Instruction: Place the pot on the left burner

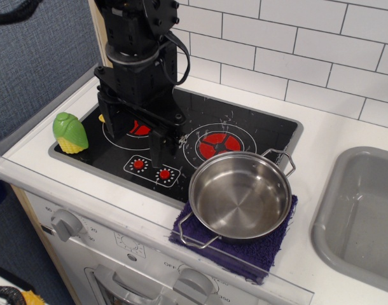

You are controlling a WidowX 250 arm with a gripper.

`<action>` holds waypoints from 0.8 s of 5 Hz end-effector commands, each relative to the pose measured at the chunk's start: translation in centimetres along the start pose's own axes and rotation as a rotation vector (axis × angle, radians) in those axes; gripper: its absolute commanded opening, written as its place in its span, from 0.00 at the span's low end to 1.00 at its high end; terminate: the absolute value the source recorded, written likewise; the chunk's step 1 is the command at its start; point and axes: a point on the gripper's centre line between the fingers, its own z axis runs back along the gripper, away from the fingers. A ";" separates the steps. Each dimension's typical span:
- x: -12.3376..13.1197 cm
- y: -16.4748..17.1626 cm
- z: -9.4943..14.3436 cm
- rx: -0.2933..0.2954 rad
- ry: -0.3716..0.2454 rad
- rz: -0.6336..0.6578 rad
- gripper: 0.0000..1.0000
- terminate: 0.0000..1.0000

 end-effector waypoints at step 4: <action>5.2 -5.1 -1.1 -0.110 -0.098 -0.051 1.00 0.00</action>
